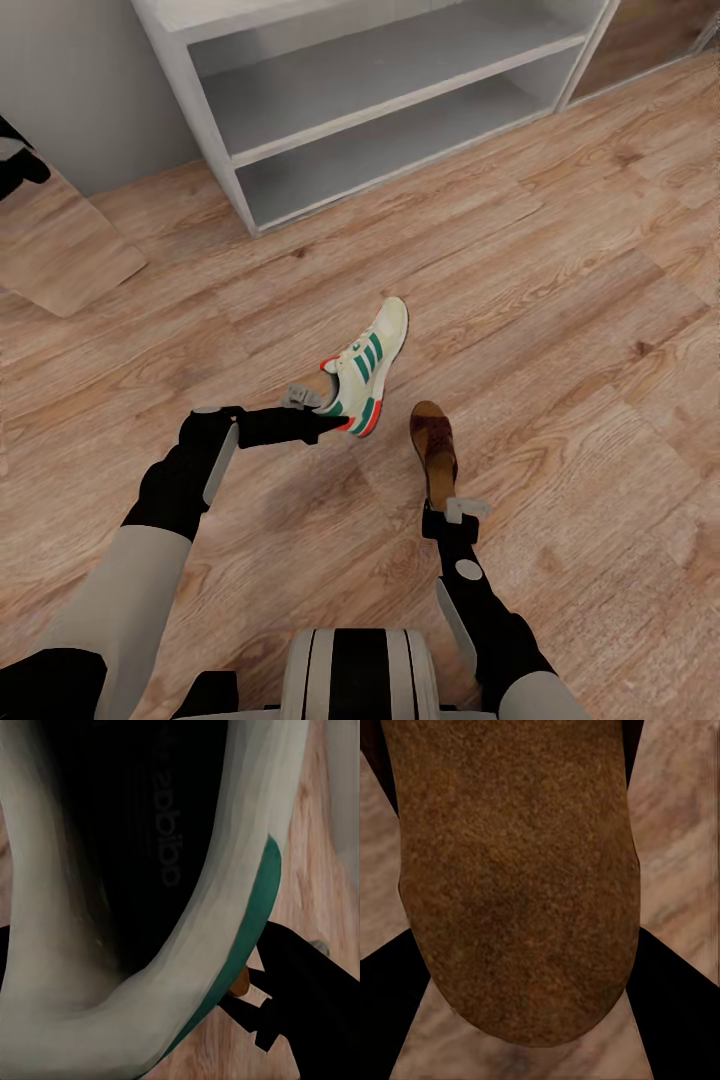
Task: Pick up the two gym shoes and the two sandals from the corridor floor and place them onto the hallstand (shoe rack) in the corridor, making sure they are on the rack and not on the floor. Arrange them so the two gym shoes are next to each other and the two sandals are next to each other.
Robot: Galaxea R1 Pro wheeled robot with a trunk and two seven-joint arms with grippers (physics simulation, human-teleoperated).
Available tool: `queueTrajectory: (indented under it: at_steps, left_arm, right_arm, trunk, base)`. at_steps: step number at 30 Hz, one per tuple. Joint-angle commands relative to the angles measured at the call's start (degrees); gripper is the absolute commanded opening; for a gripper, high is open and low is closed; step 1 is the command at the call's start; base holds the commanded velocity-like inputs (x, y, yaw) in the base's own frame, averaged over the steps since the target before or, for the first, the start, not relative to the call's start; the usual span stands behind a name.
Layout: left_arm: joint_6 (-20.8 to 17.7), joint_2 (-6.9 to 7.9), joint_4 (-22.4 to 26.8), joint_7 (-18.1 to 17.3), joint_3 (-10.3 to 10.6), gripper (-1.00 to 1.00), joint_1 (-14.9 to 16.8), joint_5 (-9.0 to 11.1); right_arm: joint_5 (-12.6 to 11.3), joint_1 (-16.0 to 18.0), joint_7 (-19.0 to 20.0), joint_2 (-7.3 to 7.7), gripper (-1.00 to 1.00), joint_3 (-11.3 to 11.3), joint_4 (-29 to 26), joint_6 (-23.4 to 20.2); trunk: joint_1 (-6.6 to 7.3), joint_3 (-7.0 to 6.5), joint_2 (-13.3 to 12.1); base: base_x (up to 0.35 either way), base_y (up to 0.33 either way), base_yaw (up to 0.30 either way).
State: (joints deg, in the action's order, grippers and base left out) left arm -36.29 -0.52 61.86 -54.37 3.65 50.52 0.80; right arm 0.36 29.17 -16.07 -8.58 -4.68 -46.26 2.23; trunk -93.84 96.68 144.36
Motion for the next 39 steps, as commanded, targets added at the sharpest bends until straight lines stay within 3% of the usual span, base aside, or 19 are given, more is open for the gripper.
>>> queueTrajectory:
  at_steps: [1, 9, 15, 20, 21, 22, 28, 33, 39]
  left_arm:
    - [-0.4, -0.01, 0.0, -0.2, 0.0, -1.00, 0.0, 0.0]
    - [-0.5, 0.34, 0.0, -0.2, -0.5, -1.00, 0.0, -0.1]
    - [-0.5, 1.98, 0.0, -0.2, -3.7, -1.00, 0.0, 0.1]
    - [-0.5, 2.40, 0.0, -0.2, -4.1, -1.00, 0.0, -0.1]
    - [-0.5, 2.72, 0.0, -0.2, -4.1, -1.00, 0.0, -0.1]
    - [-0.5, 5.05, 0.0, -0.3, -4.3, -1.00, 0.0, 0.0]
    - [-0.5, 7.71, 0.0, -0.1, -6.0, -1.00, 0.0, -0.3]
    - [0.0, 10.78, -0.3, 0.3, -7.0, -1.00, -0.4, -0.6]
    - [0.6, 11.53, -0.5, 4.0, -7.1, -1.00, -3.1, -0.8]
  right_arm:
    - [0.0, 0.0, -0.4, 0.03, -1.00, -0.1, 0.0, 0.2]
    - [-0.2, -0.1, -0.4, 0.03, -1.00, -0.1, -0.2, 0.5]
    - [-0.2, -0.2, -0.4, 0.04, -1.00, -0.2, -0.5, 0.5]
    - [-0.2, -0.2, -0.4, 0.01, -1.00, -0.2, -0.5, 0.6]
    - [-0.2, -0.2, -0.4, 0.01, -1.00, -0.2, -0.6, 0.6]
    - [-0.2, -0.2, -0.4, 0.03, -1.00, -0.2, -0.6, 0.7]
    - [-0.2, -0.2, -0.4, 0.05, -1.00, -0.2, -0.6, 0.9]
    - [-0.3, -0.2, -0.2, 0.00, -1.00, -0.2, -0.6, 0.9]
    - [-0.2, -0.3, 0.0, 0.03, -1.00, -0.3, -0.5, 0.9]
  trunk:
    - [0.03, -0.20, 0.0]
    - [0.23, -1.97, -0.1]
    - [0.39, -3.30, -0.2]
    - [0.52, -4.41, -0.3]
    - [0.54, -4.63, -0.3]
    - [0.57, -4.87, -0.3]
    - [0.72, -6.58, -0.4]
    - [0.85, -8.12, -0.4]
    - [1.01, -9.98, -0.5]
  base:
    - [0.000, 0.000, 0.000]
    - [0.000, 0.000, 0.000]
    - [0.000, 0.000, 0.000]
    - [0.000, 0.000, 0.000]
    - [0.000, 0.000, 0.000]
    - [0.000, 0.000, 0.000]
    - [0.000, 0.000, 0.000]
    - [0.000, 0.000, 0.000]
    - [0.000, 0.000, 0.000]
